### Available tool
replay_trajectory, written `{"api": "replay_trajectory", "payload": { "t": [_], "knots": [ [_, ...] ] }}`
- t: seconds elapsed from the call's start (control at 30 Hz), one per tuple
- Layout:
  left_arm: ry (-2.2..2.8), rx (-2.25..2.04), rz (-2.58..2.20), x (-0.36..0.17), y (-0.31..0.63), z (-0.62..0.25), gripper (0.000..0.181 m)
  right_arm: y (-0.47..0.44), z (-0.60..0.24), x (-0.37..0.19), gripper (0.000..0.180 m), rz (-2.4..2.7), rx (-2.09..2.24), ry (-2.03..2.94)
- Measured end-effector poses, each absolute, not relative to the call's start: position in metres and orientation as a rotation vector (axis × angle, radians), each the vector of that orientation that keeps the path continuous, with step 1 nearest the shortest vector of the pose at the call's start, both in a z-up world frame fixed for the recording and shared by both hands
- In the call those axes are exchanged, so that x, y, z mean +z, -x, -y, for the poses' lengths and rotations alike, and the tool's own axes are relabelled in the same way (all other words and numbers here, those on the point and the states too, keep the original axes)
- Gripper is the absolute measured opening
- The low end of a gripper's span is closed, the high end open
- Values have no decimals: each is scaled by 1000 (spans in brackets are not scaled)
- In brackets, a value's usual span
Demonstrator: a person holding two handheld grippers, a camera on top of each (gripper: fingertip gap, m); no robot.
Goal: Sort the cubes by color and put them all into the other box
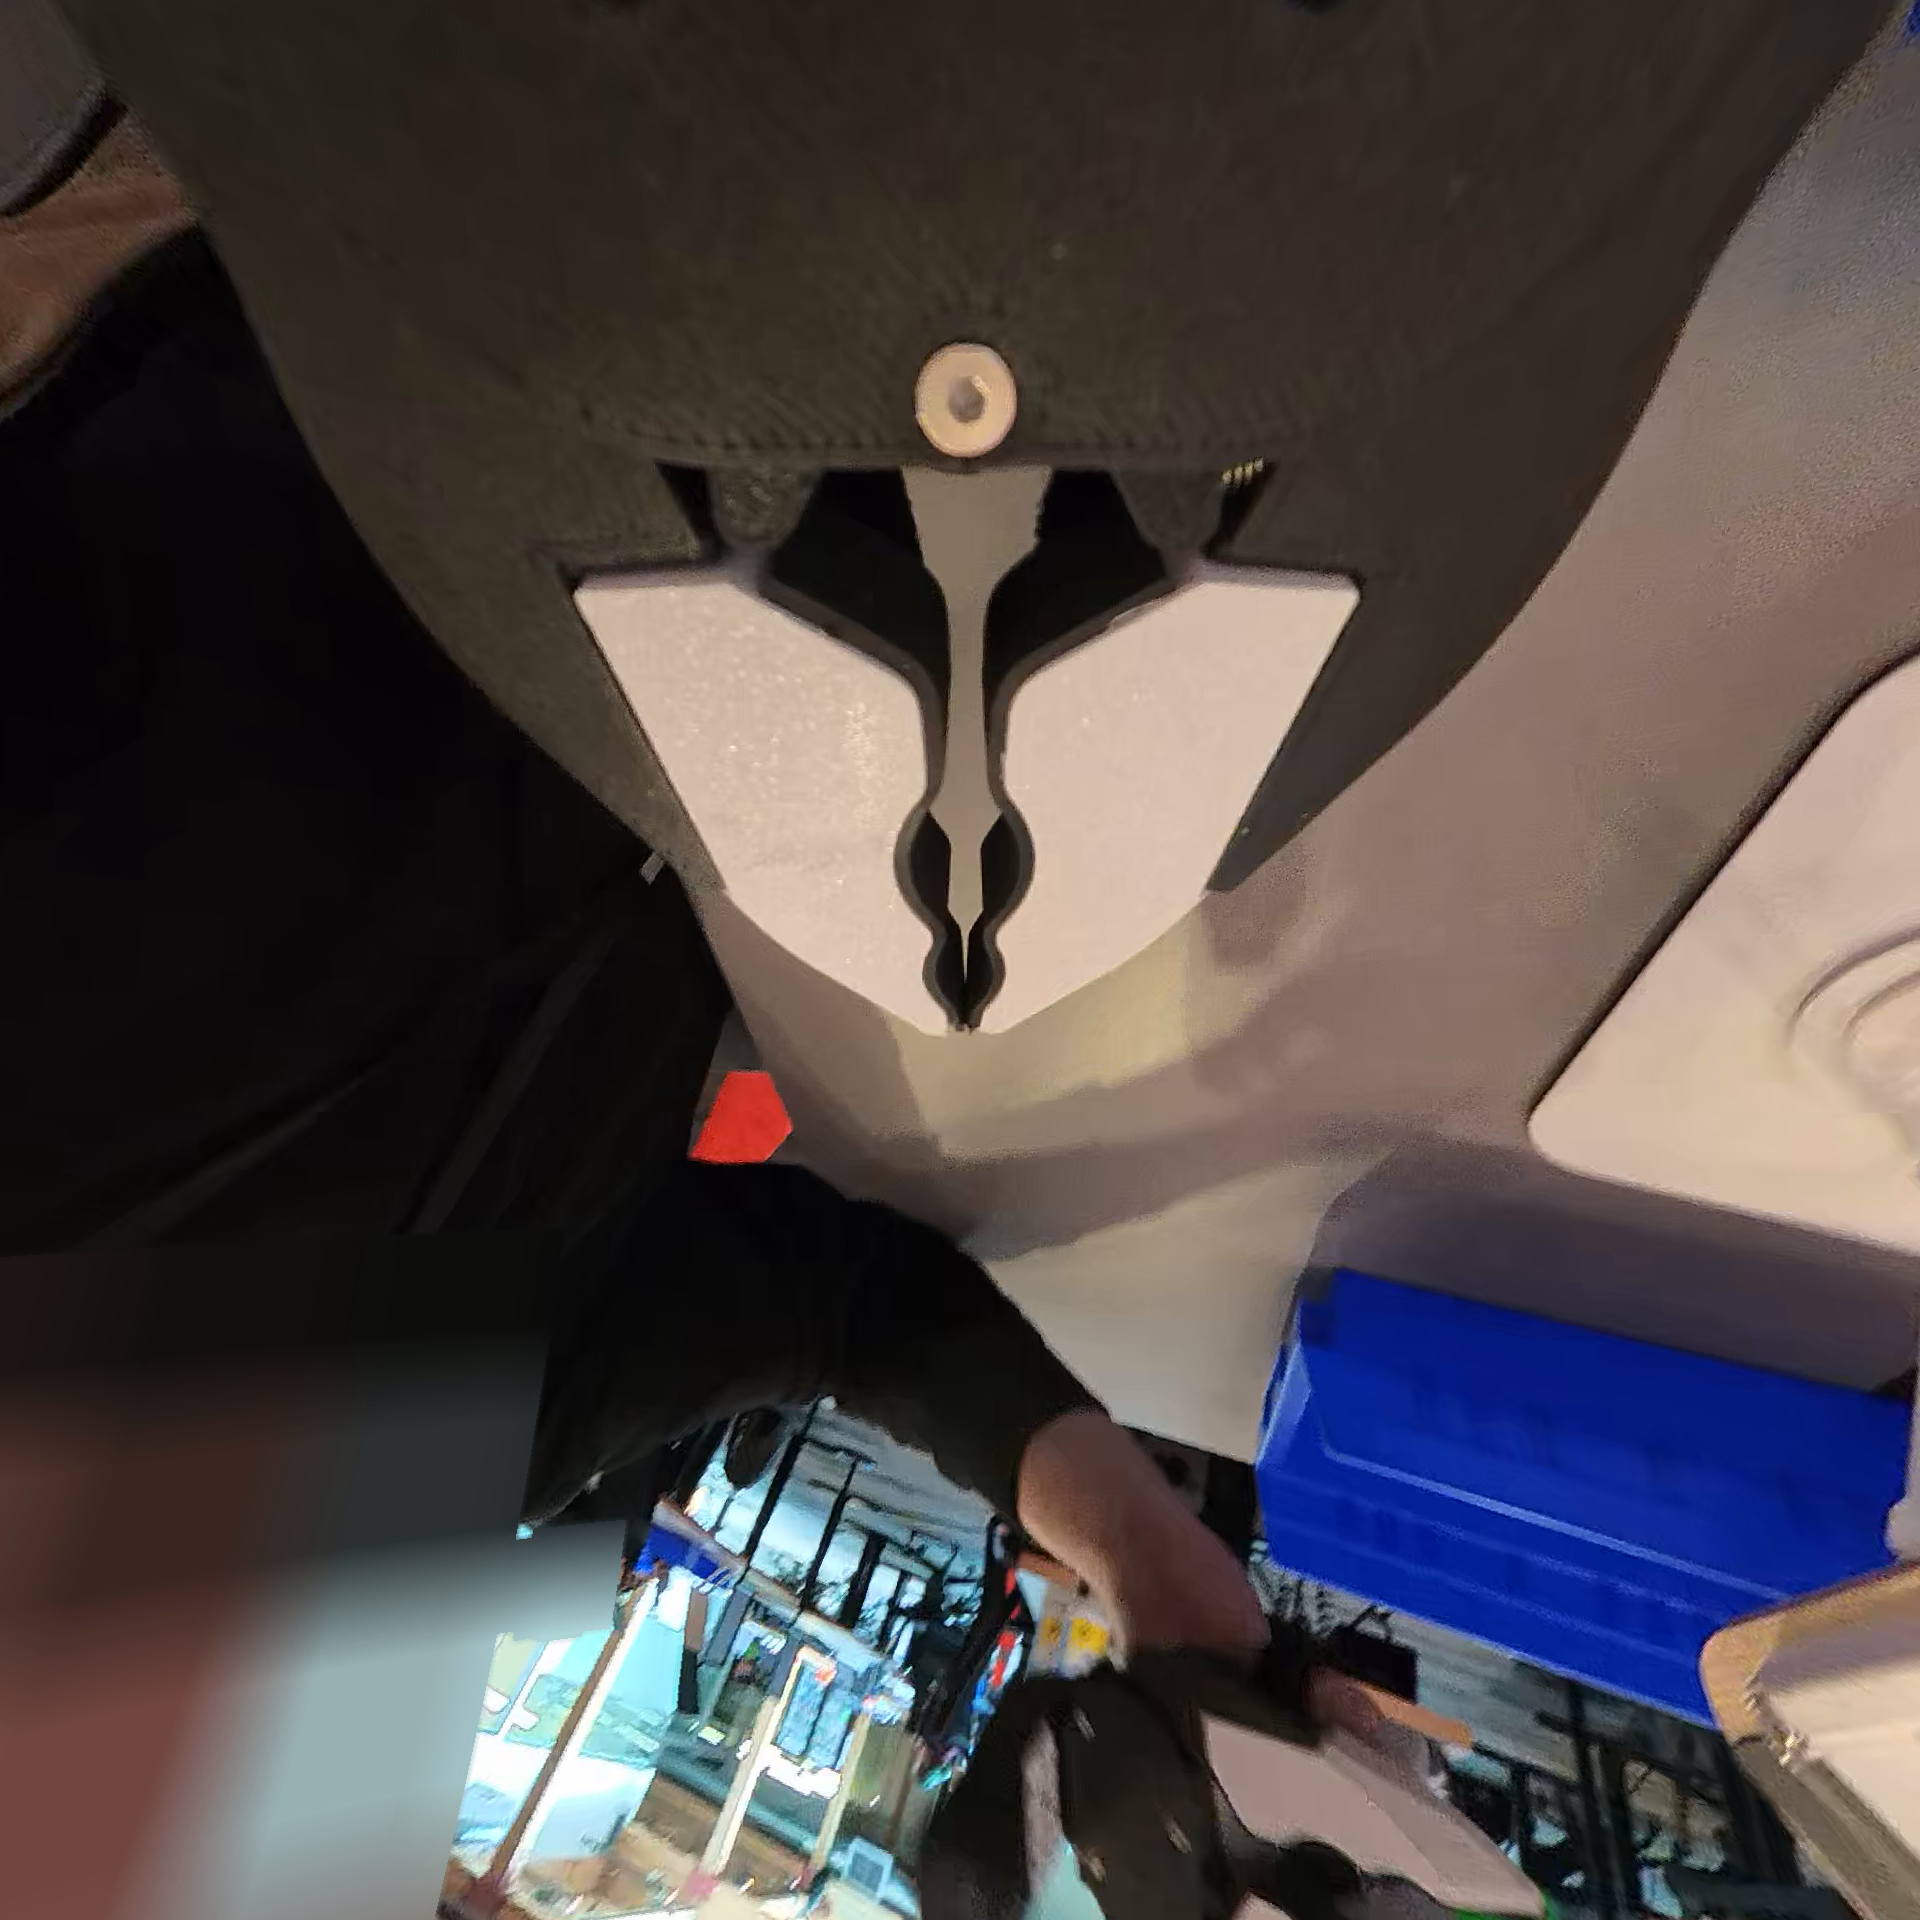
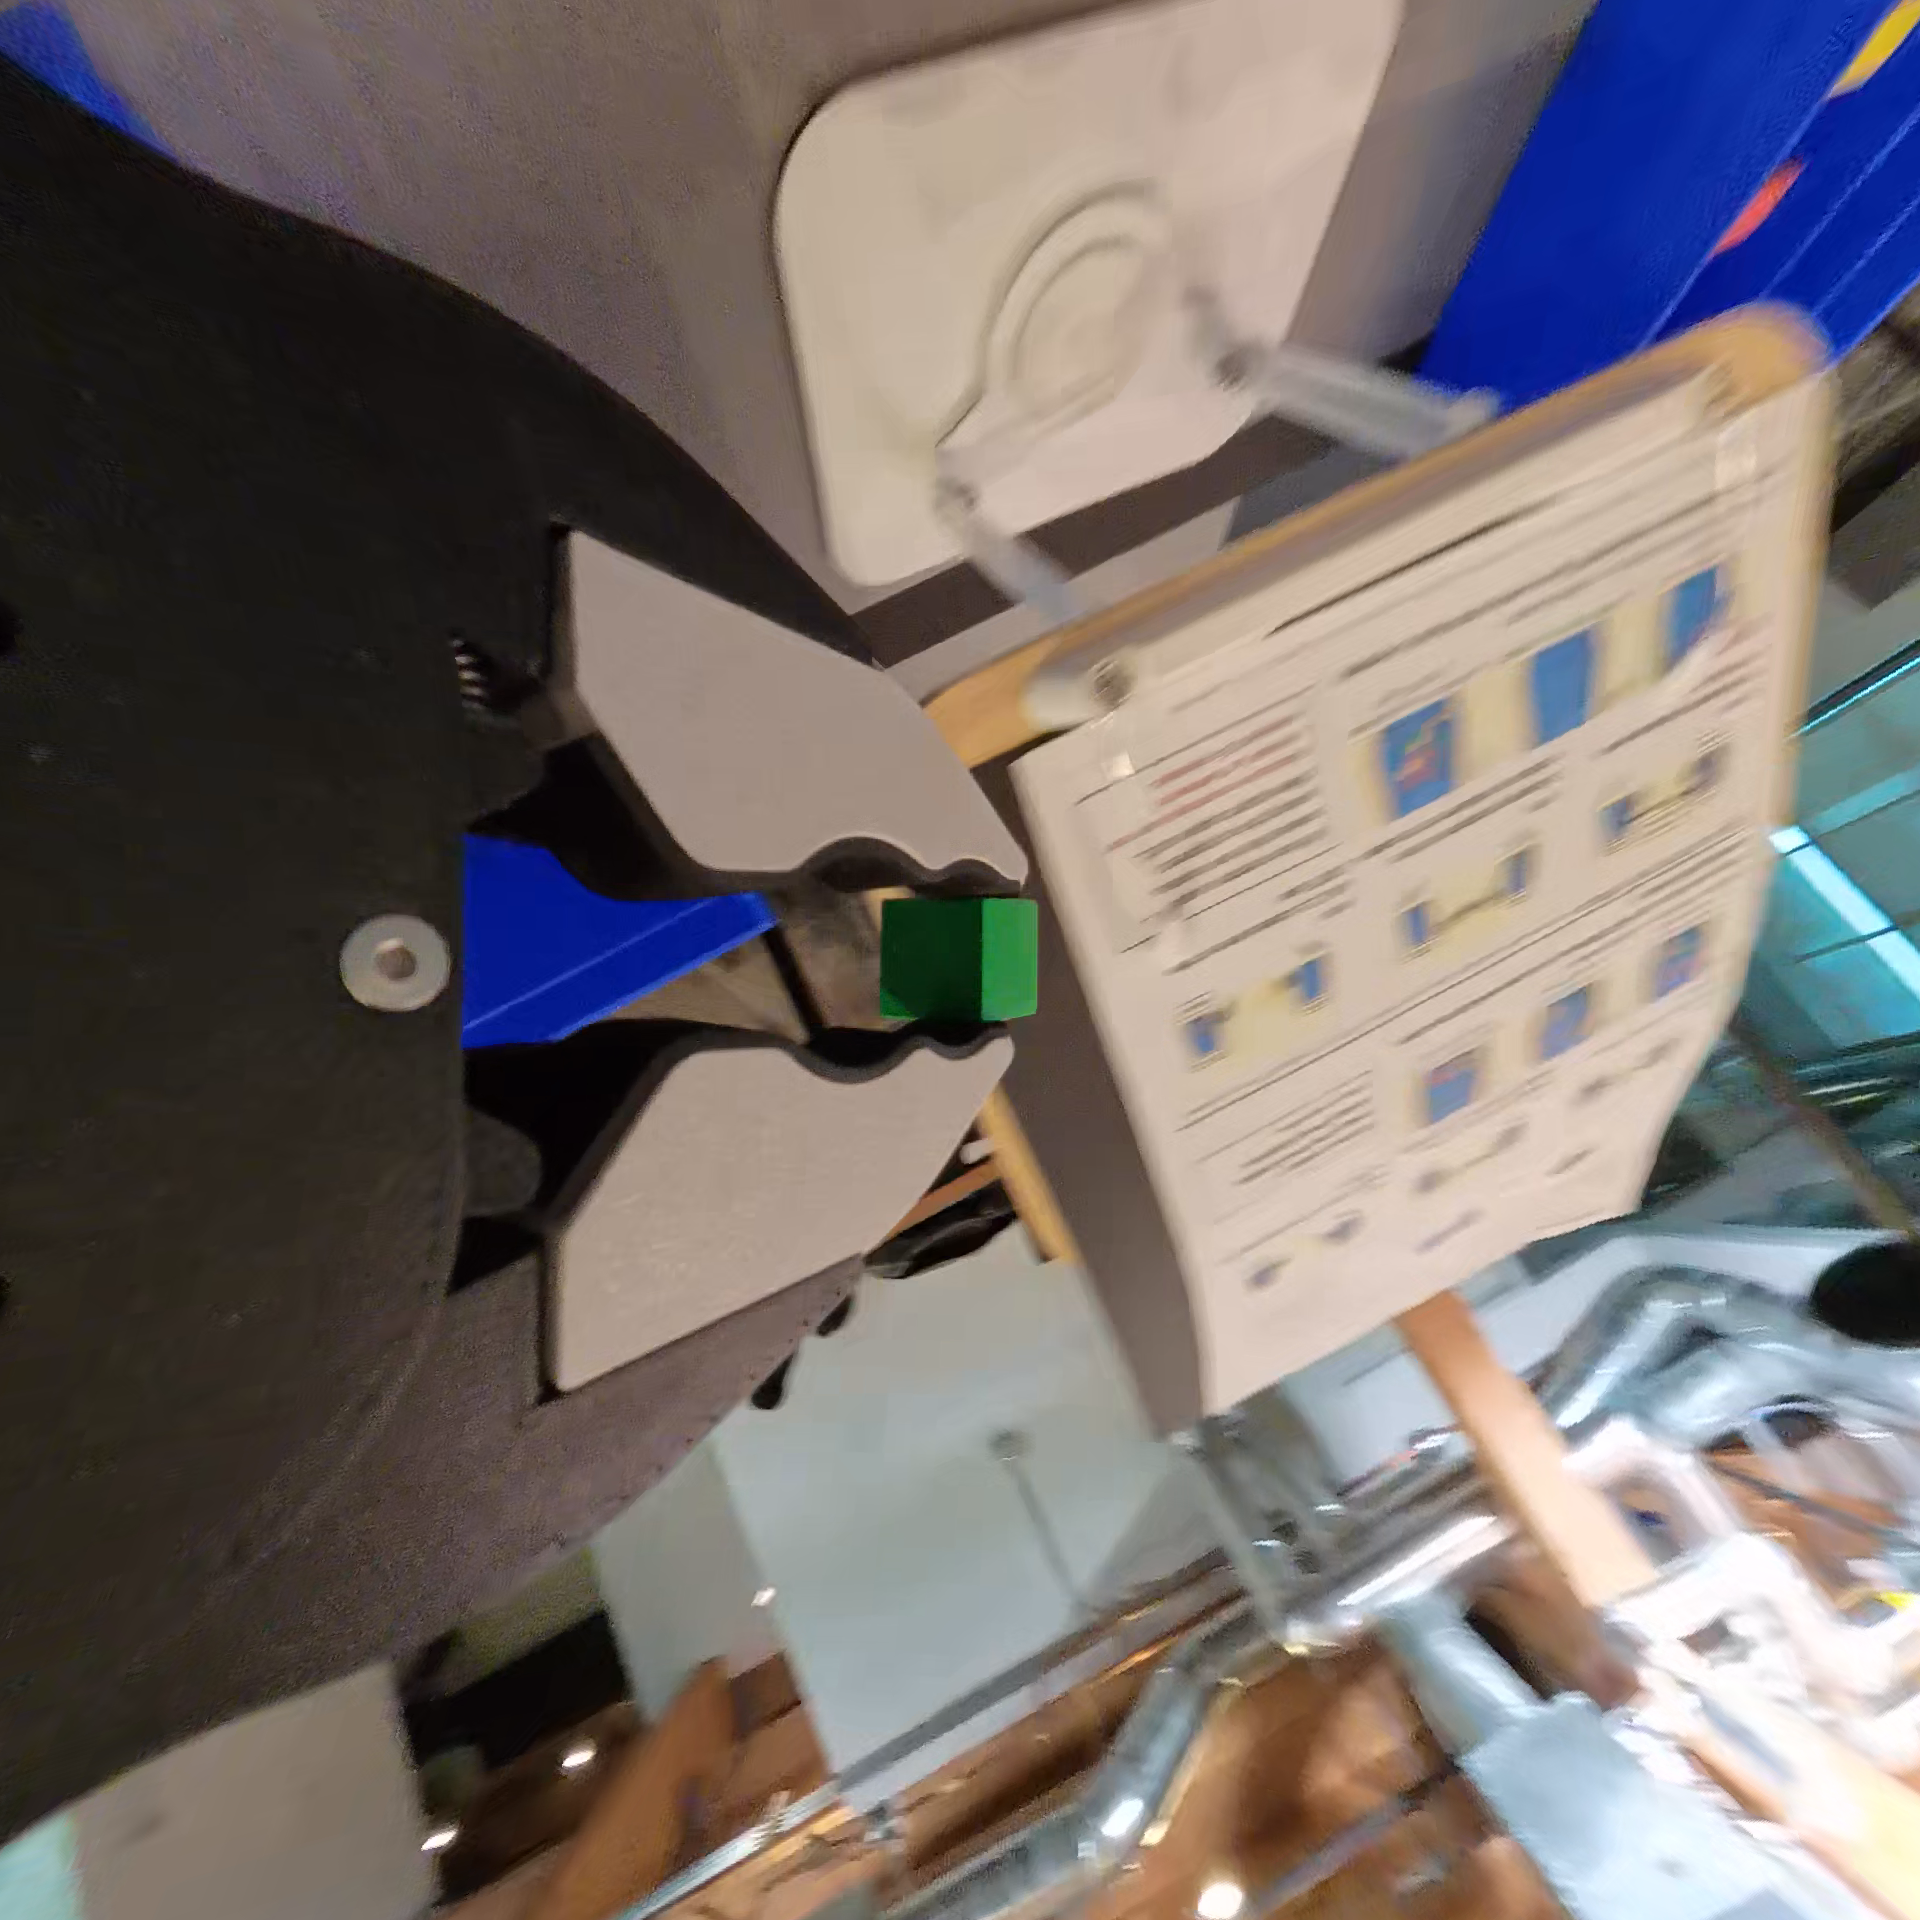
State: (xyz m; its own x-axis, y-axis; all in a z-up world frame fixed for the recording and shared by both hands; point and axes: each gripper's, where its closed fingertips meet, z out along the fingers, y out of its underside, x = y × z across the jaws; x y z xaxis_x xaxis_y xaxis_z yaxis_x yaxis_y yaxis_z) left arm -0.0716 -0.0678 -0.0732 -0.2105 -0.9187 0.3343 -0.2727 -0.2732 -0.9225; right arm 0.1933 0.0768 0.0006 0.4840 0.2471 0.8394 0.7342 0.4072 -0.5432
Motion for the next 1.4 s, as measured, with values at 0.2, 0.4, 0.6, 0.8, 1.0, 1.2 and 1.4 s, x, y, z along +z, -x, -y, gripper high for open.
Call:
{"api": "replay_trajectory", "payload": {
  "t": [0.2, 0.4, 0.6, 0.8, 1.0, 1.2, 1.4],
  "knots": [
    [1552, -1454, -1411, -81, 83, 61, 0, -281, -126, -41, 23, 957, -448, 1427],
    [1587, -1420, -1394, -86, 95, 52, 0, -334, -157, -78, 59, 765, -463, 1737],
    [1629, -1365, -1351, -92, 112, 38, 0, -332, -154, -71, 59, 755, -456, 1732],
    [1687, -1225, -1344, -96, 134, 19, 0, -315, -146, -58, 50, 799, -467, 1666],
    [1774, -880, -1375, -96, 167, -29, 0, -297, -139, -51, 45, 840, -446, 1619],
    [1920, -352, -1488, -118, 205, -100, 29, -282, -134, -50, 42, 875, -427, 1595],
    [1983, 75, -1738, -155, 238, -146, 42, -272, -133, -57, 41, 912, -415, 1596]
  ]
}}
